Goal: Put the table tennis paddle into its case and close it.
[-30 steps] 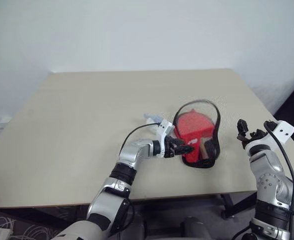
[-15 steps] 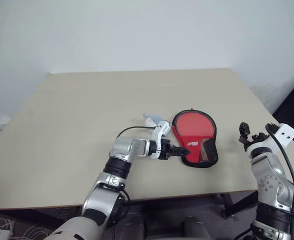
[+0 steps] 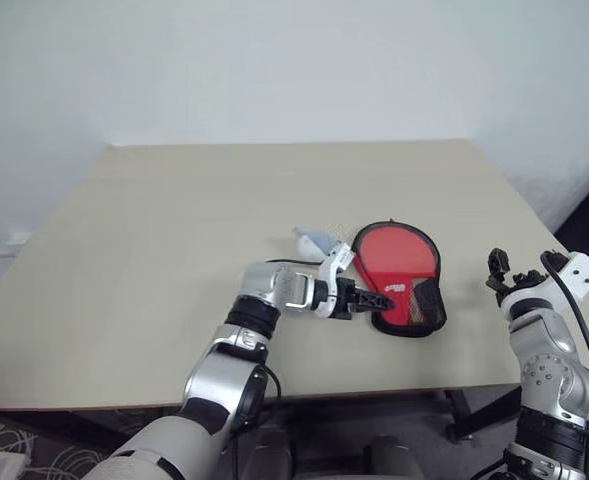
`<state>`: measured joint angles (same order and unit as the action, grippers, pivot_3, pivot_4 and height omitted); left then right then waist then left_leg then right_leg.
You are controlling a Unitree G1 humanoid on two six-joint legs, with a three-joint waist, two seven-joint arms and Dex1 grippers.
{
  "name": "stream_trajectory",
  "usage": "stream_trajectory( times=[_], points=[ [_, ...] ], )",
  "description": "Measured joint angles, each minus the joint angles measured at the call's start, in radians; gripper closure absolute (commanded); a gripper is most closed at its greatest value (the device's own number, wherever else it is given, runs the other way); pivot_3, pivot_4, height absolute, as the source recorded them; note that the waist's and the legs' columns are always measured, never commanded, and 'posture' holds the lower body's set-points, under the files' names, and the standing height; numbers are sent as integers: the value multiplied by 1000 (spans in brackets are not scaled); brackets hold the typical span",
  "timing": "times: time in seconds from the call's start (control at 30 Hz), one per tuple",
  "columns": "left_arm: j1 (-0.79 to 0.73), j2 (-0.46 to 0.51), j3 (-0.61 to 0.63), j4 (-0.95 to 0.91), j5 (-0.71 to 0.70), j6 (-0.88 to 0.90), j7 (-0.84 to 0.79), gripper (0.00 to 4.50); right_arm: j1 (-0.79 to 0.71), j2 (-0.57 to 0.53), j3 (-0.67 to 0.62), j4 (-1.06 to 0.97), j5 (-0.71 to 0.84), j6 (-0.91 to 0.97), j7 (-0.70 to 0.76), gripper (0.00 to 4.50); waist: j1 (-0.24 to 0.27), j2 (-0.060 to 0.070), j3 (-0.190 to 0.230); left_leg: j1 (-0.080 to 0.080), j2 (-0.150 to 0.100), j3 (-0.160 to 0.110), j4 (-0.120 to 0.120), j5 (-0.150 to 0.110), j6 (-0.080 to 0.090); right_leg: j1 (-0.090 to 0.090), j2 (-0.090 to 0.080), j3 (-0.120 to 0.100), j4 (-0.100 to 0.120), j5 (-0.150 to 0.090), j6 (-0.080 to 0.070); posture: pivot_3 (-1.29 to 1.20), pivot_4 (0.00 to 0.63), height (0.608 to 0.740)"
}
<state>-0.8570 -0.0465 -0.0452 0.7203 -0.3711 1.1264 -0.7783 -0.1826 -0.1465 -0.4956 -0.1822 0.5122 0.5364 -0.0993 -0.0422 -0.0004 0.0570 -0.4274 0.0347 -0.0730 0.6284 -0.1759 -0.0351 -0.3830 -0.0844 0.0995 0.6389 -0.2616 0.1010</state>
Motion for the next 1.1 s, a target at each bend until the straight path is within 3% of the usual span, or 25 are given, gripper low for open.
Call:
stream_trajectory(
  times=[0.1, 0.2, 0.43, 0.5, 0.7, 0.9, 1.0, 1.1],
  points=[
    [-21, -33, 24, 52, -1, -7, 4, 917, -1, 0, 4, 0, 0, 1, -1, 39, 2, 0, 0, 0, 0, 0, 1, 0, 0, 3, 0, 0, -3, 0, 0, 0, 0, 740],
    [-30, -36, 37, 83, -1, -8, -2, 1498, -1, 0, 3, 0, 0, 1, -6, 0, 1, 0, 0, 0, 0, -1, 0, 0, 0, 3, 0, 0, -4, 0, 1, 0, 0, 740],
    [-20, -49, 85, 152, -3, -47, 21, 4038, 0, 0, -4, 0, 0, 1, -10, 0, -5, 1, 0, -1, 0, -1, -4, 2, 4, 3, 0, 0, -4, 0, 3, 0, 0, 740],
    [-28, -56, 114, 156, -13, -45, 37, 4496, 0, 0, -5, 0, 0, 1, -10, 0, -5, 2, -1, 1, 0, -1, -4, 2, 3, 4, 0, -1, -7, -1, 2, 0, 0, 740],
    [-28, -59, 148, 172, -29, -42, 47, 4496, 0, 0, -9, 0, -1, 1, -12, 0, -8, 3, -1, 1, 0, -1, -2, 0, 0, 8, 0, -1, -14, 4, 5, 0, 0, 740],
    [-19, 22, 10, 107, -20, 42, -76, 4496, 0, 0, -5, 1, -1, 5, -12, 0, -16, 4, -2, 0, 0, -1, -10, 3, 4, 6, 0, 0, -14, 4, 5, 0, 0, 740],
    [39, 123, -87, -20, -48, 115, -196, 4496, 4, 0, 0, 1, -1, 8, -13, 0, -35, 6, -3, 0, 0, -1, -17, 4, 5, 2, 1, 1, -13, 3, 3, 0, 0, 740],
    [124, 293, -222, -202, -110, 190, -350, 4496, 16, -1, 2, 1, -1, 18, -14, 0, -54, 7, -3, 0, 0, -1, -22, 5, 4, -2, 1, 2, -10, 4, -2, 0, 0, 740]
  ],
)
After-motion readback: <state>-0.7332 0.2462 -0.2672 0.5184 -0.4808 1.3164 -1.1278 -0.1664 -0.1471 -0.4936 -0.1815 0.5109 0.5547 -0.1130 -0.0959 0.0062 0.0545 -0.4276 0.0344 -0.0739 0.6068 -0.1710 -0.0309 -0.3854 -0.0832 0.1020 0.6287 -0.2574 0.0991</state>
